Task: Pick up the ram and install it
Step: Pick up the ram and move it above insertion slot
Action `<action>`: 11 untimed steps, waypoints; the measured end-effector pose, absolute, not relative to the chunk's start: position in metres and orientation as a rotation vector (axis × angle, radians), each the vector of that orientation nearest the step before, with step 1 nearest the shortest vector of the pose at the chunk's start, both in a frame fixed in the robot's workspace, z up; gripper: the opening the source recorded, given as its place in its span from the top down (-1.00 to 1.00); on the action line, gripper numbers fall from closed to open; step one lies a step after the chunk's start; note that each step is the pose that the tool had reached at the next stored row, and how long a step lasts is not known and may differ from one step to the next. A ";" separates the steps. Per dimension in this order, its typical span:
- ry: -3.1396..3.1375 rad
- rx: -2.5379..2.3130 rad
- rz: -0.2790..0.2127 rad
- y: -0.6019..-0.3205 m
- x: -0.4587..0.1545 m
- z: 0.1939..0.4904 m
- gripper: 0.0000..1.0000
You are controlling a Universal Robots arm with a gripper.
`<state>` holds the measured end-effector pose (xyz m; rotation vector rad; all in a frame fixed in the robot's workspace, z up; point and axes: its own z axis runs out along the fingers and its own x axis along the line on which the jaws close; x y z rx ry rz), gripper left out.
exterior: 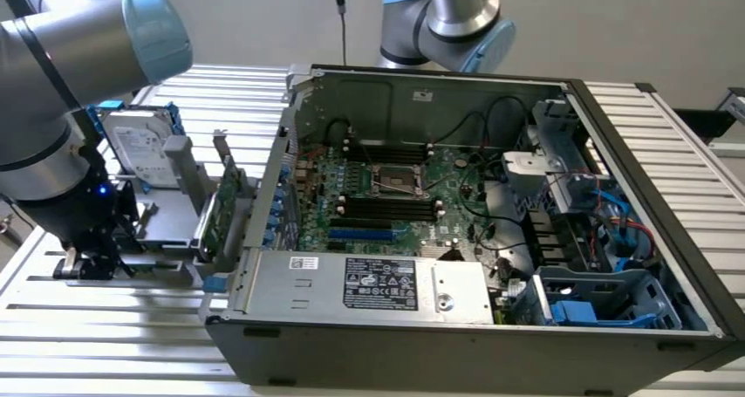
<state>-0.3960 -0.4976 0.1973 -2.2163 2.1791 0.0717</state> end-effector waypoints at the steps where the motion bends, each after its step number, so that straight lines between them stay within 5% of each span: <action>1: 2.178 -2.216 0.073 -0.498 -0.396 0.197 0.16; 11: 2.176 -2.213 0.078 -0.505 -0.396 0.197 0.16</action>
